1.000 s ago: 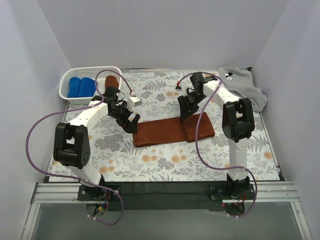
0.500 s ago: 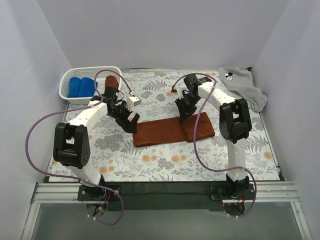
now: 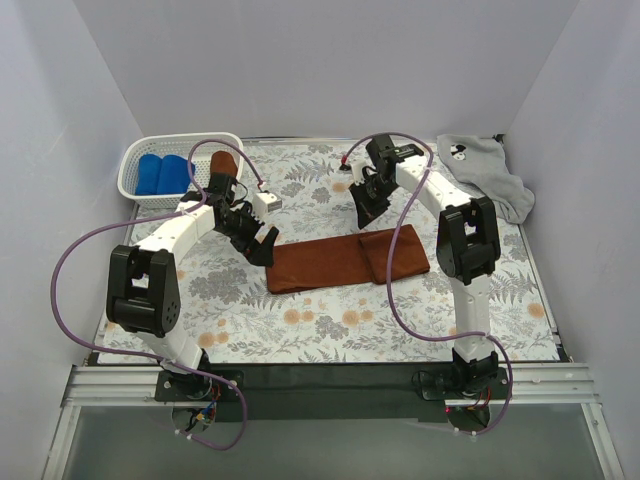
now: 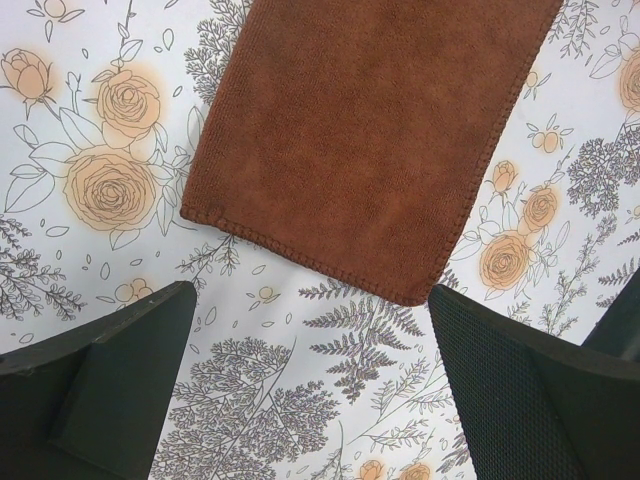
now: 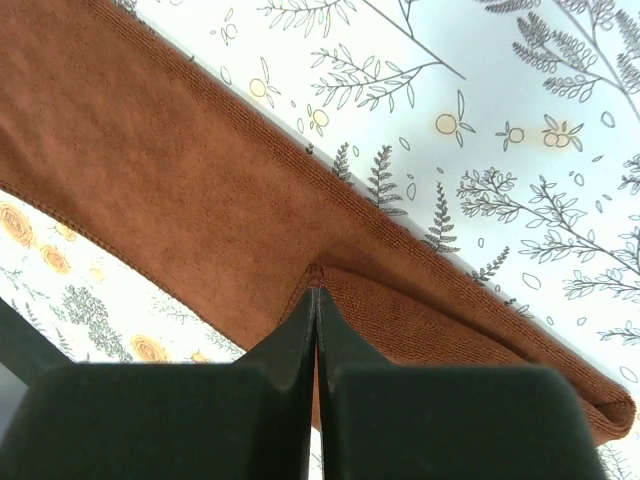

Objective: Roll the towels
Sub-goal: Fold the towel

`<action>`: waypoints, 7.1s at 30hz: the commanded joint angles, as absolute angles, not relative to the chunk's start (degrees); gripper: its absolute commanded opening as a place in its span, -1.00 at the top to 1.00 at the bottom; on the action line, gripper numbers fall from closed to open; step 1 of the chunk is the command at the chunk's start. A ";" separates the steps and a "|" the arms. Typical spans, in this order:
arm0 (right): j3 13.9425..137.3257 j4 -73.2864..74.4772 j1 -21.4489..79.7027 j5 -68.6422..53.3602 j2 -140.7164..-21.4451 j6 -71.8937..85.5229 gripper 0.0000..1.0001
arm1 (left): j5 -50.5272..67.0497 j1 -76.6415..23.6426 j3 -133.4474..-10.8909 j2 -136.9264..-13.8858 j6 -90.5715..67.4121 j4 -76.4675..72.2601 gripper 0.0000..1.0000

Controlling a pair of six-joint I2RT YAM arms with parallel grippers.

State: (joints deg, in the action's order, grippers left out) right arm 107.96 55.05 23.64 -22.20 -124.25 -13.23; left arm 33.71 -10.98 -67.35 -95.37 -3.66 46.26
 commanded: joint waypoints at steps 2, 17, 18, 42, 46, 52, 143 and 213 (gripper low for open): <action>109.87 55.37 23.64 -22.76 -125.15 -13.18 0.97 | 34.81 -10.63 -68.38 -95.36 -3.34 46.49 -0.96; 105.29 55.99 24.87 -21.10 -124.63 -16.87 0.33 | 35.77 -10.63 -67.67 -95.89 -3.87 45.44 -0.96; 105.21 55.90 25.13 -20.75 -125.06 -16.96 0.34 | 35.68 -10.63 -67.76 -95.89 -3.87 45.44 -0.96; 110.74 55.81 25.58 -19.78 -124.72 -15.47 0.97 | 36.74 -10.55 -68.20 -97.38 -5.19 44.21 -0.96; 111.36 55.81 25.66 -19.42 -126.03 -15.56 0.97 | 36.83 -10.63 -68.20 -97.64 -5.27 44.12 -0.96; 111.27 55.20 25.66 -18.37 -128.23 -14.94 0.97 | 36.65 -10.63 -67.94 -97.56 -5.19 44.12 -0.96; 63.10 46.32 14.59 -29.71 -103.54 -25.67 0.40 | 58.19 -33.22 -84.73 -118.56 -13.35 33.93 0.42; 73.12 40.34 22.59 -36.30 -109.77 -12.74 0.56 | 43.07 -22.32 -94.40 -127.79 -10.99 41.57 0.60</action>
